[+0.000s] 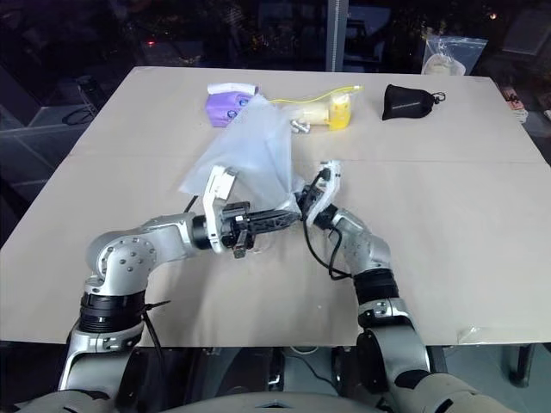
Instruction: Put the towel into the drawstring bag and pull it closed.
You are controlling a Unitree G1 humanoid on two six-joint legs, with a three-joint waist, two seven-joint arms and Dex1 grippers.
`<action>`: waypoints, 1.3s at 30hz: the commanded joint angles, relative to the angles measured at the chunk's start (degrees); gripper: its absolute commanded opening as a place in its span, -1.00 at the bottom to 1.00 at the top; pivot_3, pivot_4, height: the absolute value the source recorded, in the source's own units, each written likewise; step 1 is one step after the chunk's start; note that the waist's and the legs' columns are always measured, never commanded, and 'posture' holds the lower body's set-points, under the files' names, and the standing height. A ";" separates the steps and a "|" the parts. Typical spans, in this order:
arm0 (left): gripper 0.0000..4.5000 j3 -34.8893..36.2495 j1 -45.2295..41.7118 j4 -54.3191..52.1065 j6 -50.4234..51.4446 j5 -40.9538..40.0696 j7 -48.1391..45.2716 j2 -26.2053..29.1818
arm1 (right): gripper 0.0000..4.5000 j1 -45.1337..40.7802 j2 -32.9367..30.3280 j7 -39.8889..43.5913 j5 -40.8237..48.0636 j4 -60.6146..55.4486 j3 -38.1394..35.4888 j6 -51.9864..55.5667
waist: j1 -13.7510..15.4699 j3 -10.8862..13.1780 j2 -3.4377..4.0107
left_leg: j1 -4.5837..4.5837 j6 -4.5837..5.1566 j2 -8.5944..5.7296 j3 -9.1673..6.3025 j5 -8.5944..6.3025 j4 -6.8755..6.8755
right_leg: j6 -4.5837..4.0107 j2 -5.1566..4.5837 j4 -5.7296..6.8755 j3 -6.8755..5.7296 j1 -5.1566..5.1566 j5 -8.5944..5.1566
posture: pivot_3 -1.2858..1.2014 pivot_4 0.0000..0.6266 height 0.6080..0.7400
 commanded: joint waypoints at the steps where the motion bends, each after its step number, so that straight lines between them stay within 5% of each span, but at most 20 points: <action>1: -1.00 -0.15 -1.68 0.10 -1.19 -0.70 0.18 -0.82 | -0.99 -1.18 0.50 -2.13 -6.38 -1.72 4.27 -5.55 | -0.03 0.00 0.00 | 0.00 0.00 0.00 0.01 0.00 0.00 | 0.00 0.00 0.00 0.01 0.00 0.00 | 0.03 -0.52 1.00; 2: -1.00 -0.13 -1.44 0.87 -2.19 0.44 -0.06 -0.25 | -0.99 -0.05 -0.50 -1.06 -6.40 -3.94 5.00 -4.69 | -0.03 0.00 0.00 | 0.00 0.00 0.00 0.02 0.00 0.00 | 0.00 0.00 0.00 0.02 0.00 0.00 | 0.03 -0.52 1.00; 3: -1.00 0.01 -1.28 2.01 -3.36 1.81 -0.29 0.38 | -0.60 0.99 -1.79 -1.18 -7.84 -6.00 6.00 -4.65 | 0.01 0.00 0.00 | 0.00 0.00 0.00 0.03 0.00 0.00 | 0.00 -0.01 0.00 0.03 0.00 0.00 | 0.03 -0.52 1.00; 4: -1.00 0.06 -1.22 3.11 -4.49 3.08 -0.55 0.89 | -0.56 1.78 -2.86 -1.58 -9.24 -7.50 6.81 -4.78 | 0.09 0.00 0.00 | -0.01 0.00 -0.01 0.03 0.00 0.00 | 0.00 -0.02 -0.01 0.02 0.00 0.00 | 0.03 -0.52 1.00; 9: -1.00 -1.57 -2.98 11.15 -15.29 13.51 -0.87 2.91 | 0.51 7.71 -9.46 -2.59 -12.42 -19.21 10.46 0.36 | 0.32 0.00 0.00 | -0.01 -0.01 -0.03 0.04 0.00 -0.01 | -0.03 -0.05 -0.04 0.01 0.00 -0.02 | 0.03 -0.52 1.00; 12: -1.00 -1.63 -3.37 14.72 -22.45 17.12 -3.37 2.17 | 0.51 9.99 -13.36 -4.26 -15.98 -25.05 13.12 1.82 | 0.35 0.00 0.00 | -0.01 -0.01 -0.06 0.08 0.00 0.01 | -0.22 -0.10 -0.05 0.03 0.00 -0.13 | 0.03 -0.52 1.00; 23: -1.00 -1.80 -8.70 20.10 -23.05 18.77 -10.93 6.28 | 0.51 8.44 -22.40 -10.36 -22.48 -35.61 12.94 9.06 | 0.30 0.01 -0.02 | -0.02 0.00 -0.04 0.06 0.00 0.01 | -0.20 -0.04 -0.04 0.00 -0.01 -0.12 | 0.03 -0.52 1.00; 36: -1.00 -4.59 -9.88 20.43 -29.36 25.00 -13.52 6.34 | 0.51 -8.53 -13.64 -24.72 -29.77 -2.98 11.13 3.57 | 0.20 0.02 -0.03 | -0.12 0.00 -0.02 0.52 0.00 -0.05 | 0.00 -0.06 -0.04 0.12 -0.17 0.00 | 0.03 -0.52 1.00; 39: -1.00 -5.68 -10.48 21.39 -32.30 27.26 -15.21 7.05 | -0.06 -10.88 -13.50 -26.16 -31.70 2.67 11.35 -0.88 | 0.16 0.02 -0.03 | -0.15 0.00 -0.03 0.69 0.00 -0.05 | 0.00 -0.07 -0.04 0.26 -0.26 0.00 | 0.03 -0.52 1.00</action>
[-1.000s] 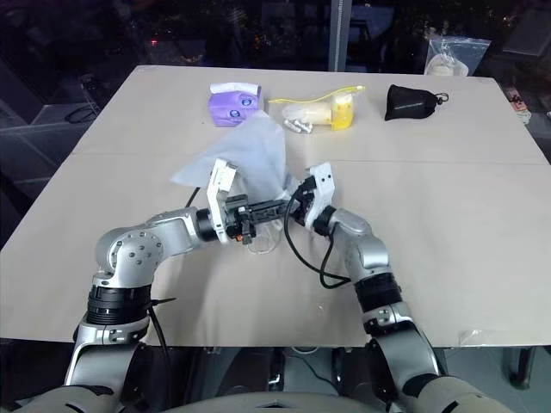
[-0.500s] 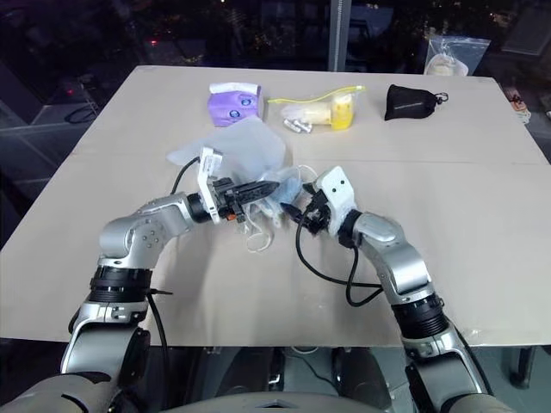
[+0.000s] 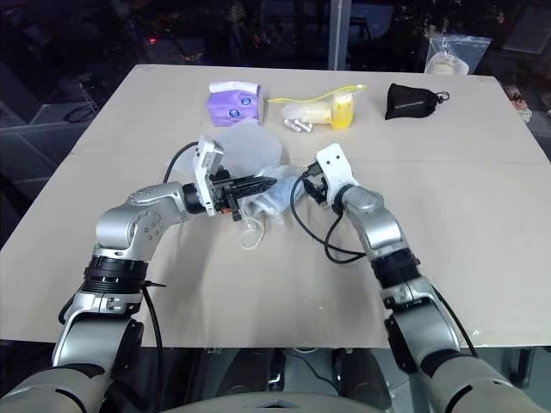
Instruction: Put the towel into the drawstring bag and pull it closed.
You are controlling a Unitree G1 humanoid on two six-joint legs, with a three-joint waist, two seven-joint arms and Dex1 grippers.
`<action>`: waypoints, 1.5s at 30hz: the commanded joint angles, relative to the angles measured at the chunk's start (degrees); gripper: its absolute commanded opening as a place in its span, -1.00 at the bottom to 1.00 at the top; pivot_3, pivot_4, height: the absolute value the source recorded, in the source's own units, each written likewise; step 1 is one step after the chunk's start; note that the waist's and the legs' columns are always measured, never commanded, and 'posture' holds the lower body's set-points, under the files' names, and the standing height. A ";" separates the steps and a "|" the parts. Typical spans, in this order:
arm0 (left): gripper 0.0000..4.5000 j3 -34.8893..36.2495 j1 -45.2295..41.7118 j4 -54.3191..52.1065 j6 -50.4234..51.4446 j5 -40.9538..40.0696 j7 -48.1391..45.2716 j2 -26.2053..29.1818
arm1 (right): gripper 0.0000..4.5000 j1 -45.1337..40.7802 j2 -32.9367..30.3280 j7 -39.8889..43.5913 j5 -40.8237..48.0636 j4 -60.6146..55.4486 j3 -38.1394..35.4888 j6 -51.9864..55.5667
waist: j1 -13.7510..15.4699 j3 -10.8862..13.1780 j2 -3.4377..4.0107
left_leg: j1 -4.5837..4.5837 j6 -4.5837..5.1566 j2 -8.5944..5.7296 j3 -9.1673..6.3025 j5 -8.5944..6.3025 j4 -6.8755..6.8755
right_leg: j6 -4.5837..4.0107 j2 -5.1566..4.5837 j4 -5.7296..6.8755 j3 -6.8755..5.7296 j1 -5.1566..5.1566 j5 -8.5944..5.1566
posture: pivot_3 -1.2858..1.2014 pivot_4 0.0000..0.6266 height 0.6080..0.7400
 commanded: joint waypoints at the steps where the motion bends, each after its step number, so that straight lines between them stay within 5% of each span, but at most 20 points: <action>1: -1.00 -0.85 -1.84 0.39 -4.23 2.56 -2.56 1.15 | -0.27 -2.34 0.50 -1.39 -1.73 3.39 -0.24 -5.70 | -0.01 0.00 0.00 | 0.00 0.00 0.00 0.01 0.00 -0.01 | 0.00 0.00 0.00 0.00 0.00 0.00 | 0.03 -0.52 1.00; 4: -1.00 -1.58 -3.54 3.54 -7.56 5.10 -4.86 2.16 | -0.91 -1.60 0.11 -0.19 -1.81 1.51 -0.35 -5.86 | -0.07 0.00 0.00 | -0.02 0.00 0.01 0.05 0.00 -0.04 | 0.00 0.01 0.02 0.03 -0.07 0.00 | 0.03 -0.52 1.00; 9: -1.00 -0.79 -9.68 14.34 -12.96 7.19 -9.64 2.98 | -0.98 1.75 -0.55 0.96 -0.75 -5.84 -1.35 -2.69 | 0.01 0.00 0.00 | -0.06 0.00 0.03 0.05 0.00 -0.06 | 0.01 0.05 0.04 0.02 -0.15 0.00 | 0.03 -0.52 1.00; 13: -0.52 2.79 -10.07 13.30 -9.22 4.33 -12.59 6.35 | -1.00 4.29 0.49 0.73 0.63 -13.34 -2.16 1.77 | -0.50 0.00 0.00 | -0.12 0.00 0.04 0.09 0.00 -0.05 | 0.02 0.05 0.04 0.06 -0.21 0.00 | 0.03 -0.52 1.00; 14: -0.19 4.42 -7.97 9.30 -5.66 2.26 -12.52 8.09 | -1.00 5.09 0.73 0.73 0.95 -15.61 -2.10 3.15 | -0.64 0.00 0.00 | -0.19 0.00 0.06 0.12 0.00 -0.05 | 0.02 0.05 0.07 0.12 -0.30 0.01 | 0.03 -0.52 1.00; 17: 0.36 9.87 1.15 -3.77 5.88 -6.97 -14.26 13.48 | -1.00 6.65 1.31 0.47 1.56 -20.08 -2.14 6.13 | -1.75 0.00 0.00 | -0.30 0.00 0.14 -0.02 0.00 -0.06 | 0.03 0.07 0.09 0.15 -0.45 0.01 | 0.03 -0.52 1.00; 22: 0.36 15.06 21.40 -20.80 13.33 -13.05 -12.26 18.22 | -1.00 8.19 1.47 1.08 2.87 -24.53 -2.49 9.27 | -1.71 -0.01 -0.01 | -0.56 -0.02 0.24 -0.18 0.00 -0.13 | 0.08 0.04 0.20 0.18 -0.79 -0.02 | 0.03 -0.52 1.00; 26: 0.36 11.26 30.33 -25.16 5.79 -5.76 -2.18 11.49 | -1.00 8.94 1.18 2.41 4.12 -26.66 -2.00 10.66 | -0.34 -0.02 -0.02 | -0.60 -0.02 0.16 -0.18 -0.01 -0.03 | 0.05 -0.15 0.17 0.09 -0.76 -0.04 | 0.03 -0.52 1.00; 38: 0.36 -2.25 26.58 -15.32 -7.28 13.89 21.59 -7.92 | -1.00 8.99 0.34 3.24 5.69 -29.82 -1.91 13.16 | 0.28 -0.06 -0.05 | 0.01 0.01 0.01 0.15 0.01 0.14 | -0.21 -0.05 0.12 0.21 -0.09 -0.07 | 0.03 -0.52 1.00; 41: -0.01 -2.21 25.75 -13.40 -8.09 16.15 25.84 -10.31 | -1.00 9.02 0.29 2.92 5.64 -30.27 -1.93 13.49 | 0.20 -0.09 -0.05 | 0.07 0.01 0.04 0.18 0.01 0.07 | -0.02 0.00 0.13 0.23 -0.08 0.04 | 0.03 -0.52 1.00; 45: -0.82 -1.71 27.00 -13.68 -11.43 17.35 27.71 -11.57 | -1.00 9.19 0.30 2.40 5.59 -30.81 -2.15 13.64 | 0.16 -0.09 -0.04 | 0.10 0.01 0.06 0.18 0.00 0.03 | -0.02 0.02 0.13 0.23 -0.08 0.04 | 0.03 -0.52 1.00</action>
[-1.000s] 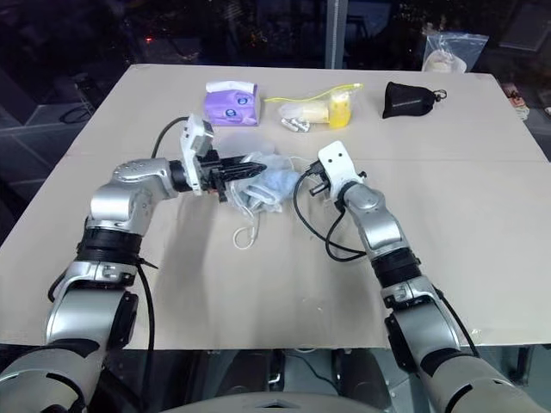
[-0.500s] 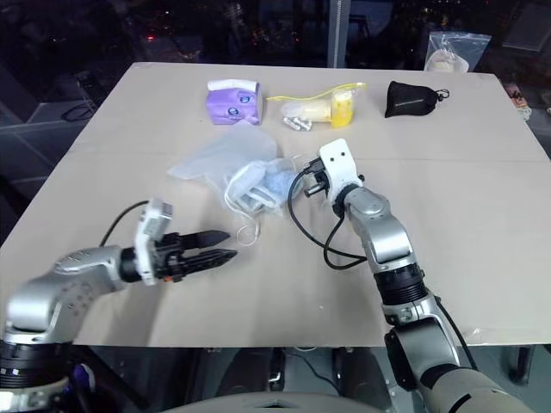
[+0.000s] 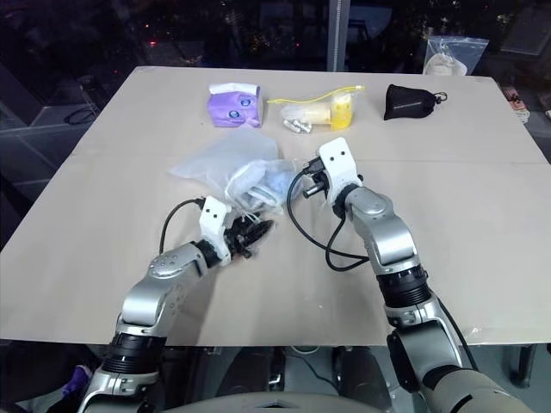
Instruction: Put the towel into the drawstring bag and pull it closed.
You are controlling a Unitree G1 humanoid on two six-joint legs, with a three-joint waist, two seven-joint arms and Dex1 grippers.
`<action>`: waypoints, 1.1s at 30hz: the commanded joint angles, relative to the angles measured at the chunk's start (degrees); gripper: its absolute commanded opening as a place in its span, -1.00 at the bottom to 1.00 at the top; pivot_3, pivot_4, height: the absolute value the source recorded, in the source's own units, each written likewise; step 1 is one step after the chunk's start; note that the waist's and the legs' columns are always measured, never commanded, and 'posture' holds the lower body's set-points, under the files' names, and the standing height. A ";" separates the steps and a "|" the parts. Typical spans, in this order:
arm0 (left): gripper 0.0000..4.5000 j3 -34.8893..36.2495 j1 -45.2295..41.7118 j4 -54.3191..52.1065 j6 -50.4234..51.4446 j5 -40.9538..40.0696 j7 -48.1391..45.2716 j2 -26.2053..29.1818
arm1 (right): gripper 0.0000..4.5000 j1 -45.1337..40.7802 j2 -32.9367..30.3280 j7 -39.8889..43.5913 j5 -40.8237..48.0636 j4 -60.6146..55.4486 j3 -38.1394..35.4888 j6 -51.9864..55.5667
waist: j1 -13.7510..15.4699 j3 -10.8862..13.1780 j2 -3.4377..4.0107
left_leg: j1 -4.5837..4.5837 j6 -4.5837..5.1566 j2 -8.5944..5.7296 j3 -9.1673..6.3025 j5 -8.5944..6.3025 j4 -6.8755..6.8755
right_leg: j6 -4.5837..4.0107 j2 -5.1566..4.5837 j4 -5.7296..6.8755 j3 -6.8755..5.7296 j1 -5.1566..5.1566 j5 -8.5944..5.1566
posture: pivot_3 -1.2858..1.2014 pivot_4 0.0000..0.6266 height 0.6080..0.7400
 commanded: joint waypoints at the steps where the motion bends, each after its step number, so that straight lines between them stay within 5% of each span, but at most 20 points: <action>1: -0.98 -0.50 2.33 0.78 -3.32 1.86 0.95 -0.09 | -1.00 -0.23 -0.01 -0.54 0.40 -3.42 -0.71 -0.13 | -0.02 0.00 0.00 | 0.00 0.00 0.00 0.03 0.00 0.00 | 0.00 -0.01 0.00 0.02 0.00 0.00 | 0.03 -0.52 1.00; 9: -0.98 13.13 6.16 1.99 -27.79 3.68 3.96 4.44 | -1.00 -3.66 -0.72 -0.26 3.23 -7.93 -4.78 -2.46 | -0.27 0.05 -0.01 | -0.01 0.00 0.11 0.27 -0.01 -0.10 | -0.01 0.00 -0.01 0.22 -0.21 0.00 | 0.03 -0.52 1.00; 14: -0.98 20.78 -6.29 8.90 -35.68 3.44 2.46 15.91 | -1.00 -11.11 -5.96 0.83 3.55 -11.02 -7.90 -2.49 | 0.39 0.08 -0.02 | -0.09 0.00 0.11 0.19 -0.01 -0.06 | -0.06 -0.02 -0.02 0.04 -0.20 -0.02 | 0.03 -0.52 1.00; 20: -0.98 22.19 -24.86 19.26 -36.36 1.24 -1.16 25.22 | -1.00 -21.97 -18.18 6.70 3.36 -12.31 -7.88 1.36 | 0.12 0.11 -0.10 | -0.28 0.02 -0.02 0.33 -0.02 0.01 | 0.02 -0.21 -0.24 0.05 -0.21 0.00 | 0.03 -0.52 1.00; 29: -0.98 21.25 -35.88 29.66 -31.32 4.12 5.93 24.41 | -1.00 -23.58 -29.94 9.25 2.87 -12.50 -11.47 4.22 | 0.00 0.13 -0.12 | -0.99 0.06 0.12 0.50 -0.06 -0.05 | 0.17 -0.11 0.09 -0.16 -0.98 -0.07 | 0.03 -0.52 1.00; 32: -0.98 19.97 -38.82 34.62 -32.27 4.34 5.23 24.65 | -1.00 -23.97 -27.11 6.28 5.91 -10.04 -16.25 4.47 | -0.07 0.12 -0.14 | -0.99 0.07 0.12 0.53 -0.06 -0.02 | 0.17 -0.11 0.12 -0.15 -1.00 -0.07 | 0.03 -0.52 1.00; 33: -0.98 19.16 -38.30 35.70 -31.39 4.34 5.06 23.53 | -1.00 -19.02 -30.13 8.34 1.94 -9.60 -11.10 0.73 | -0.03 0.10 -0.13 | -0.95 0.07 0.12 0.56 -0.06 -0.02 | 0.17 -0.11 0.12 -0.14 -0.97 -0.07 | 0.03 -0.52 1.00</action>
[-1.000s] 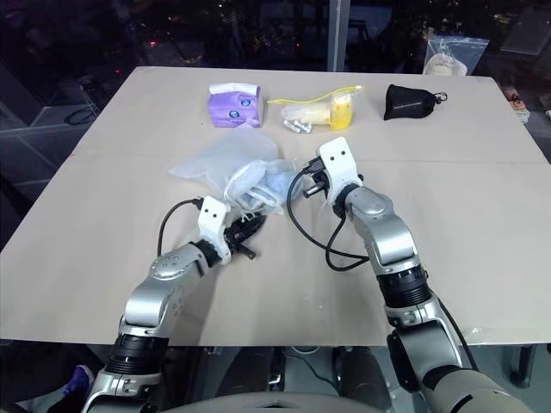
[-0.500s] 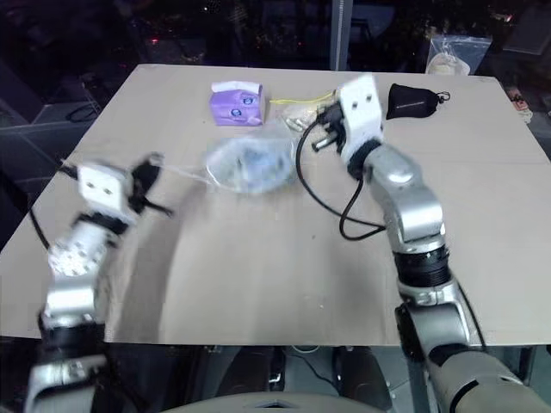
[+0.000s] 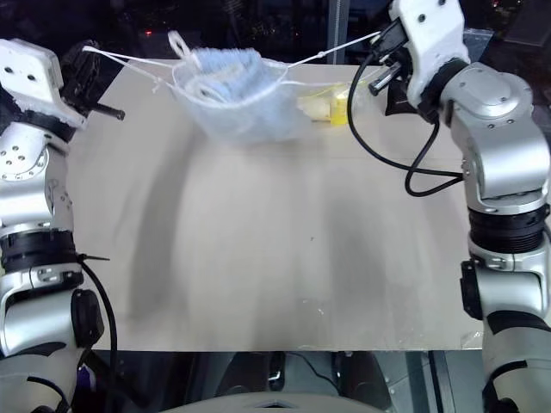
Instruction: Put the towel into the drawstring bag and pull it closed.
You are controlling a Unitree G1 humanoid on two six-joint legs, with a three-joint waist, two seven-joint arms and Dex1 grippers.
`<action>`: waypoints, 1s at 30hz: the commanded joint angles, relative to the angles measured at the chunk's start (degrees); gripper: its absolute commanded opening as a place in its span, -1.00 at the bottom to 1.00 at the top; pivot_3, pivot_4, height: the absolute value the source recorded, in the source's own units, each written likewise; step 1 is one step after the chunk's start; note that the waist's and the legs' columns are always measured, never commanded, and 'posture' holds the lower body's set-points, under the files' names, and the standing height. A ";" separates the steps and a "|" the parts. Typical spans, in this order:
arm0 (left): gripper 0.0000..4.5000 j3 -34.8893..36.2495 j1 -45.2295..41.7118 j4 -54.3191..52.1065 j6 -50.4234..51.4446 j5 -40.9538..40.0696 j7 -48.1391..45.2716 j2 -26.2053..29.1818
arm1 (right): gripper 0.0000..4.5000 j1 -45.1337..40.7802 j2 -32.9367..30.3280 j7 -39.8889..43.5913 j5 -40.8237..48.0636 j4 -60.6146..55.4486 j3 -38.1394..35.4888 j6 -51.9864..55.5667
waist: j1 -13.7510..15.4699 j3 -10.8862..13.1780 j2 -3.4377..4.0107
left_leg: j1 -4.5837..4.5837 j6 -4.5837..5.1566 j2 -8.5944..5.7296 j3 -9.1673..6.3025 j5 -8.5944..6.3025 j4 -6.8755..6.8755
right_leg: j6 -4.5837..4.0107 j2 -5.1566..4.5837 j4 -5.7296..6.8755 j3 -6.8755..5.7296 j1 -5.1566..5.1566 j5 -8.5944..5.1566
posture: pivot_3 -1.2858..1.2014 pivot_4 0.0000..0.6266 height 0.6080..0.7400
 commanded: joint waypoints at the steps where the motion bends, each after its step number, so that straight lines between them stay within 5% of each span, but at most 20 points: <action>1: -0.98 -0.72 -1.10 2.12 -0.38 0.13 -0.08 -0.86 | -1.00 5.54 -3.86 1.58 -4.20 -0.33 3.04 -6.32 | 0.08 -0.07 -0.02 | 0.02 0.00 0.00 0.03 0.00 0.00 | 0.00 -0.01 -0.03 0.02 0.02 0.00 | 0.03 -0.52 1.00; 5: -0.98 -1.30 -5.72 3.62 0.64 -0.27 -0.22 -1.56 | -1.00 -3.12 -4.06 0.88 -0.74 0.57 -1.71 -6.41 | 0.01 0.31 0.11 | -0.07 0.01 -0.02 0.14 0.00 0.16 | 0.01 -0.07 -0.11 0.04 0.10 0.00 | 0.03 -0.52 1.00; 9: -0.98 -3.92 -3.30 3.64 -0.58 0.28 -2.71 -3.38 | -1.00 6.83 -8.76 3.86 -7.41 3.34 5.46 -12.21 | 0.22 -0.02 -0.30 | 0.31 0.02 0.02 0.23 0.00 0.14 | 0.19 -0.04 -0.17 0.07 0.42 0.05 | 0.03 -0.52 1.00; 12: -0.98 -4.23 -8.05 5.67 -0.68 0.85 -3.90 -1.81 | -1.00 -0.89 -3.51 2.07 2.44 0.09 -2.47 -4.96 | 0.03 0.24 -0.30 | -0.07 0.00 0.10 0.41 0.01 0.16 | 0.19 -0.09 -0.18 -0.02 0.15 0.06 | 0.03 -0.52 1.00; 16: -0.98 -5.78 -2.76 6.56 -1.02 1.41 -6.55 -2.86 | -1.00 8.19 -9.24 3.80 -4.91 0.94 2.48 -8.68 | 0.25 0.08 -0.14 | 0.04 -0.20 0.07 0.55 0.14 0.12 | 0.22 -0.09 -0.06 0.14 0.11 0.05 | 0.03 -0.52 1.00; 30: -0.98 -1.02 -7.87 0.89 -0.09 -4.88 -5.27 -3.66 | -1.00 -11.85 -0.64 1.44 29.94 -8.03 -19.76 21.53 | 0.31 0.10 -0.18 | -0.02 0.00 0.11 0.61 0.02 0.20 | 0.24 -0.11 0.09 0.14 0.02 0.04 | 0.03 -0.52 1.00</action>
